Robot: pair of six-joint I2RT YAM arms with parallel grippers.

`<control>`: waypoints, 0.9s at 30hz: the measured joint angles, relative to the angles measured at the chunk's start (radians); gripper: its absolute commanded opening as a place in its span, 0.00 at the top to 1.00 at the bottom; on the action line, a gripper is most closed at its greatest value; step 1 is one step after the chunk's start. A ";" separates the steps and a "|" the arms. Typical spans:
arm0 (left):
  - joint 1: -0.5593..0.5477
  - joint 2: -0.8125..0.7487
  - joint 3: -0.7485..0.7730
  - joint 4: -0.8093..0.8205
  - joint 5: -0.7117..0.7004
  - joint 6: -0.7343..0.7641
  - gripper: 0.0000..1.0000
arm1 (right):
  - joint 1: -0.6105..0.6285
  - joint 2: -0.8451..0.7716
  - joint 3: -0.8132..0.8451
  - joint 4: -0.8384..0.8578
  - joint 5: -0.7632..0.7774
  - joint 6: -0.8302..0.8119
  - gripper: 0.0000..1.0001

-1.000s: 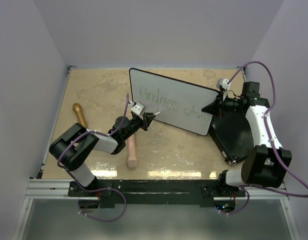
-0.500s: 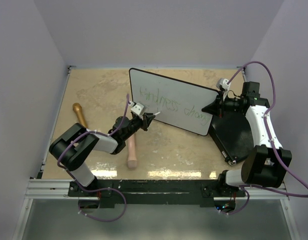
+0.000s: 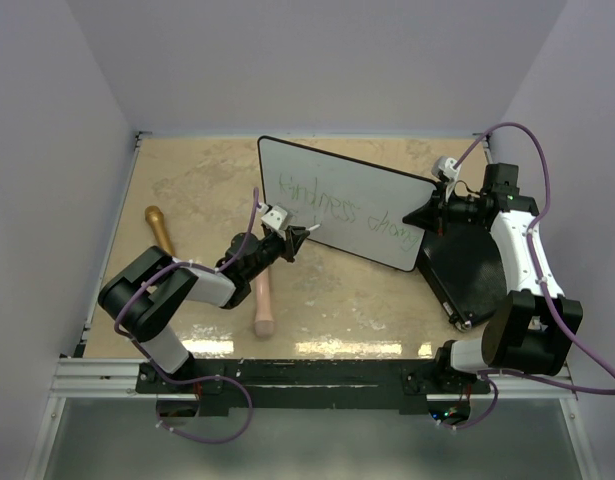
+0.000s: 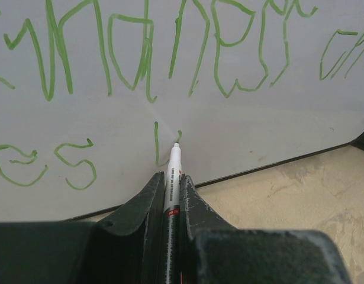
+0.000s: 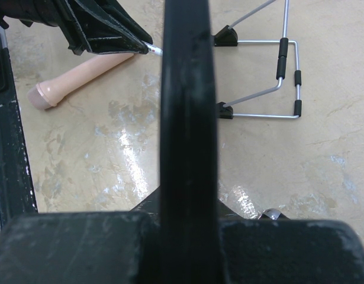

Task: Write a sentence on the whiteboard
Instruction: Write on the whiteboard at the center of the board.

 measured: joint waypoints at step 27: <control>0.000 0.000 0.008 -0.005 0.021 0.000 1.00 | 0.000 0.000 0.000 0.000 0.000 0.000 1.00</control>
